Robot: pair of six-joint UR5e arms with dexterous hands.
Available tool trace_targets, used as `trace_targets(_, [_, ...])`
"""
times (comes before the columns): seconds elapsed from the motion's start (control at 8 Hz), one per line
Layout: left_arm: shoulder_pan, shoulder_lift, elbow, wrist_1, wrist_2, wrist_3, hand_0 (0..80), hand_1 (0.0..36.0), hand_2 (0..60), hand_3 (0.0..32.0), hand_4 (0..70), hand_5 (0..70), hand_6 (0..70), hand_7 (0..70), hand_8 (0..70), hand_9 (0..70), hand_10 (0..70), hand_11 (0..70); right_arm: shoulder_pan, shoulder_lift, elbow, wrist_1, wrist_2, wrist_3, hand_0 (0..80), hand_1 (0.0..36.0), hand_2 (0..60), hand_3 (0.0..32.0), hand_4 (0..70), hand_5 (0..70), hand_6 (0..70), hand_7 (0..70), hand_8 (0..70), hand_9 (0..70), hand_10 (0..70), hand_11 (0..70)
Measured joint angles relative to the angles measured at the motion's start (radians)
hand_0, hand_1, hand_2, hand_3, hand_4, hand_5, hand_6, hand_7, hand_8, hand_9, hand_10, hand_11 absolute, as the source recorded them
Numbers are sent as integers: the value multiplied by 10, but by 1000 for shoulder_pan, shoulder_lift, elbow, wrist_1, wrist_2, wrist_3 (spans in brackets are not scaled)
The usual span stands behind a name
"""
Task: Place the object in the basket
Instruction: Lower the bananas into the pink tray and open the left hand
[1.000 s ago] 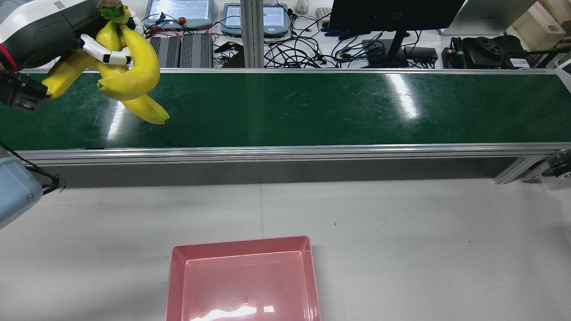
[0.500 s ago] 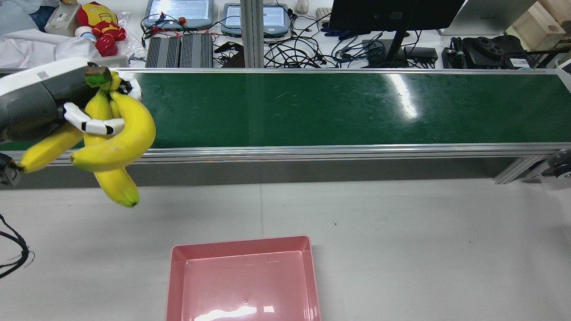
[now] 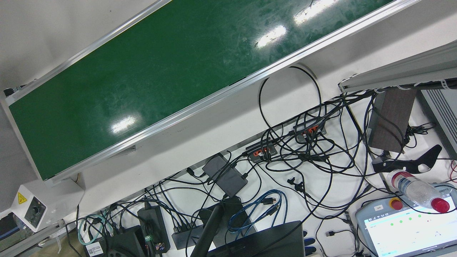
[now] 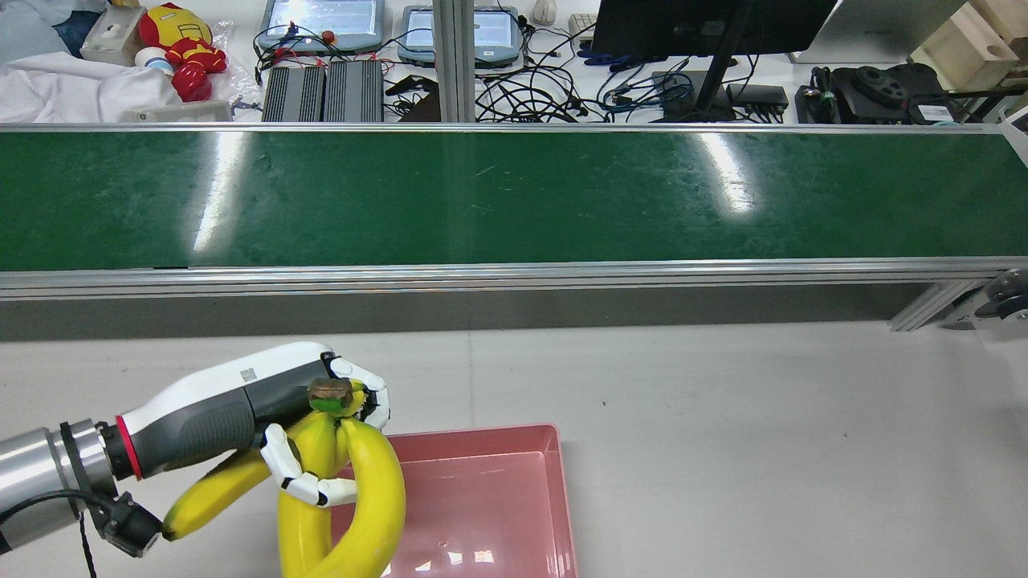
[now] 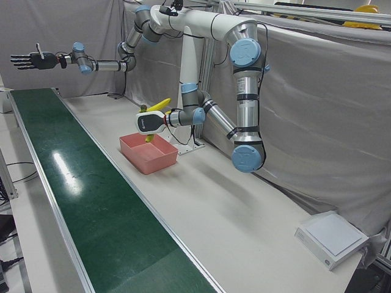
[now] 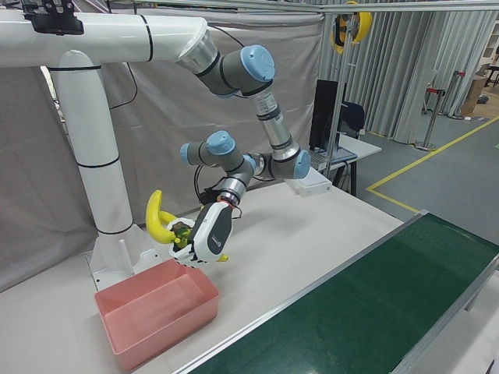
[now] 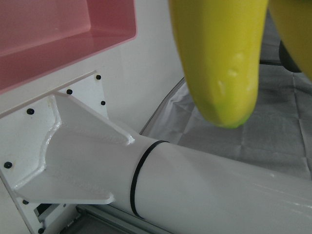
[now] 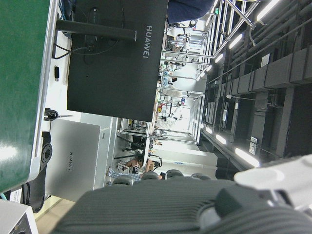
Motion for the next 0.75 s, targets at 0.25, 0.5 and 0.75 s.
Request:
trace_targets(0.25, [147, -5, 2, 5, -124, 20, 487, 35, 100, 0, 412, 700, 591, 700, 553, 631, 275, 394, 0, 0, 0, 0, 0, 0, 0, 0, 0, 0, 0, 0, 0, 0, 0, 0, 0, 0])
trace_targets(0.5, [210, -11, 3, 23, -177, 38, 396, 0, 58, 0, 266, 516, 242, 391, 356, 375, 142, 201, 0, 0, 0, 0, 0, 0, 0, 0, 0, 0, 0, 0, 0, 0, 0, 0, 0, 0])
trace_targets(0.75, [222, -6, 3, 48, -188, 46, 0, 0, 60, 14, 7, 359, 71, 172, 185, 167, 51, 67, 0, 0, 0, 0, 0, -1, 0, 0, 0, 0, 0, 0, 0, 0, 0, 0, 0, 0])
